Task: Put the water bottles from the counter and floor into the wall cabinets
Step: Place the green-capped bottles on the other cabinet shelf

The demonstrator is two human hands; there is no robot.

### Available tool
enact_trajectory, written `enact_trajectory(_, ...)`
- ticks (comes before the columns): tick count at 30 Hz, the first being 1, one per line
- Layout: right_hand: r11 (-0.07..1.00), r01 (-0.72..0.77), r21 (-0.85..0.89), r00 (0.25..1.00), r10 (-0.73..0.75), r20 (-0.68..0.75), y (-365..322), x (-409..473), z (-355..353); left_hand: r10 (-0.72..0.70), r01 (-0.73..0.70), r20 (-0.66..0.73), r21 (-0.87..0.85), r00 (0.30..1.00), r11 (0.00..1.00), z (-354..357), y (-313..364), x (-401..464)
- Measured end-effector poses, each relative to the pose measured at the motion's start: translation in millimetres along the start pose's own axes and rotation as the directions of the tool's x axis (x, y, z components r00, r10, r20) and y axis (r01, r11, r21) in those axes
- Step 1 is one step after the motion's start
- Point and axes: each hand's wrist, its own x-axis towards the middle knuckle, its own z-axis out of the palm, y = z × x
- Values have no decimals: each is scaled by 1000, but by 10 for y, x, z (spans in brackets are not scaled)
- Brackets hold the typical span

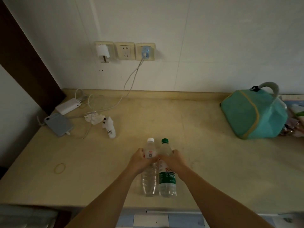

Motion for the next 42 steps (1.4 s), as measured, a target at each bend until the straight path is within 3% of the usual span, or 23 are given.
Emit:
enact_trajectory(9,979,0,204,998,-14,68,-54,102,-143,65,-66,12,39,998,997,-33,214,135)
enact_trajectory(14,942,251,225,968,-249,-36,-217,42,-327,302,-304,42,40,952,952,-218,493,131)
enact_trajectory(18,862,477,170,879,-465,-107,-289,-108,-495,450,-448,10,129,893,885,-383,565,76)
enact_trajectory(23,823,540,178,842,-527,-116,-102,-260,-616,565,-545,-76,186,821,817,-439,295,-145)
enact_trajectory(32,800,591,106,805,-576,-142,-19,-163,-624,534,-531,-65,50,843,846,-421,155,-302)
enact_trajectory(42,860,461,221,887,-449,-104,294,189,-346,335,-344,-94,-118,938,931,-189,-123,-166)
